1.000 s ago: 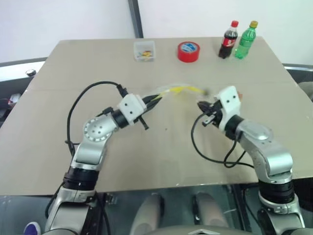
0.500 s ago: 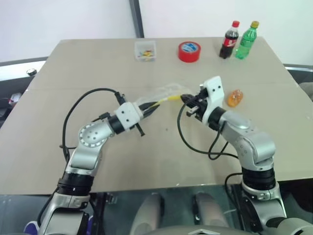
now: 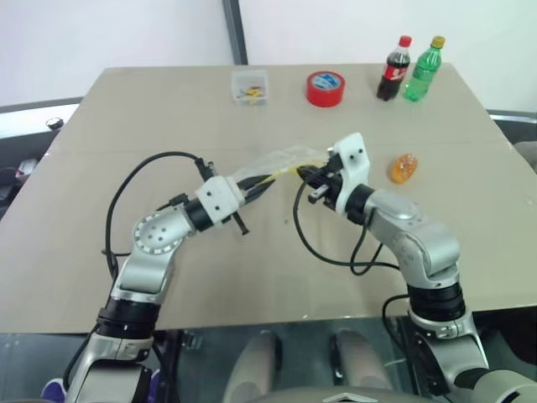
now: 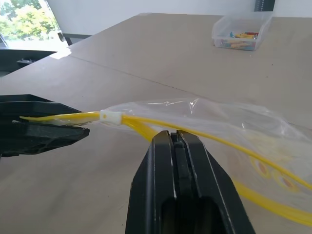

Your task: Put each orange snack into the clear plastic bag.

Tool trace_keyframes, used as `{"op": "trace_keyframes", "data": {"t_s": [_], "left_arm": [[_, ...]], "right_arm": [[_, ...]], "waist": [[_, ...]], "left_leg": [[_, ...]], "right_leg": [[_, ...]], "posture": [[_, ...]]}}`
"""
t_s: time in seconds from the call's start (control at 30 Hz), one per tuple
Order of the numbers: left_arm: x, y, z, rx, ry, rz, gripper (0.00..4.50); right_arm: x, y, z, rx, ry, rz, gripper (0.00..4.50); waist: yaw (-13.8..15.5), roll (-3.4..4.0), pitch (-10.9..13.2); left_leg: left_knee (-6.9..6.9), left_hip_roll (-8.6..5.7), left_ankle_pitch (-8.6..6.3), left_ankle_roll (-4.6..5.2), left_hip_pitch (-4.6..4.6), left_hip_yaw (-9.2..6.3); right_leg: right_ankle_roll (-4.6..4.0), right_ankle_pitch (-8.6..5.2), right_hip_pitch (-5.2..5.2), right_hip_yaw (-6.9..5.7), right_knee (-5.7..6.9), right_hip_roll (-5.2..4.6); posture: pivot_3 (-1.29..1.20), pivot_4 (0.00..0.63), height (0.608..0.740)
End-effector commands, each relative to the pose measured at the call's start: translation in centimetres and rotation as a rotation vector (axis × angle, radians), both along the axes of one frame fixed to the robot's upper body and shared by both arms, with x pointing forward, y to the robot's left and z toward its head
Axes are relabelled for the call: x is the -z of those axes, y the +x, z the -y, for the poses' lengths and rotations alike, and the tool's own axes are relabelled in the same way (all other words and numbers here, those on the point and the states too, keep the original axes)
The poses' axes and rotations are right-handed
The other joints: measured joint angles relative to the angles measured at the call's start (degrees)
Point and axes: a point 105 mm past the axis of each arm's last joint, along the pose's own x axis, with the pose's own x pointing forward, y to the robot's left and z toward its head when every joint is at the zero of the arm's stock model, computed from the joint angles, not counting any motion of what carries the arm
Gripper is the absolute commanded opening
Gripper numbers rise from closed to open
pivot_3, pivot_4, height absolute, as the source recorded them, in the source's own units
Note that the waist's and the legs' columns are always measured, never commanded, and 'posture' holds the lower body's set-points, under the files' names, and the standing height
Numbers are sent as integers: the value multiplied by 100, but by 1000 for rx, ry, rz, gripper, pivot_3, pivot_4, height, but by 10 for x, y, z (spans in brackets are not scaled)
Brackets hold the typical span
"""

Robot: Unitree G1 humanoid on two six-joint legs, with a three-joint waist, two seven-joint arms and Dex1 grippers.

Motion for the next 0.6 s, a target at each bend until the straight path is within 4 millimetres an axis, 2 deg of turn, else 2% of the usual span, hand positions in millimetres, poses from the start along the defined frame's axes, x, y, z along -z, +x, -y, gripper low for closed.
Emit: {"op": "trace_keyframes", "data": {"t_s": [0.03,0.2,0.33,0.4,0.5,0.6], "left_arm": [[-13,-7,3,33,-5,44,0],[-3,-16,7,95,38,9,0],[0,-20,8,120,54,-4,0],[0,-20,7,118,56,-5,0],[0,-19,1,99,59,-3,0],[1,-20,-2,88,63,-5,0]], "right_arm": [[-14,-1,-5,-17,41,38,64],[-14,6,-8,-6,215,-94,64],[4,18,-8,28,340,-257,64],[10,21,-6,46,336,-262,64],[17,28,2,117,15,-2,64],[14,16,-4,12,-233,325,64]], "waist": [[0,0,0],[-16,1,1],[-1,2,1],[10,4,2],[5,11,7],[-9,11,7]], "left_leg": [[0,0,0,0,0,0],[-3,2,0,0,1,1],[-4,2,0,0,2,1],[-4,1,0,0,1,0],[-4,-2,0,0,0,2],[-5,-5,0,0,-1,4]], "right_leg": [[0,0,0,0,0,0],[0,0,-1,1,1,2],[0,0,0,2,0,1],[0,0,0,1,-1,-1],[0,0,-2,1,-1,-1],[1,-1,-4,0,-3,0]], "posture": [[0,150,740],[0,150,740],[0,150,740],[0,150,740],[0,150,740],[0,150,740]]}}
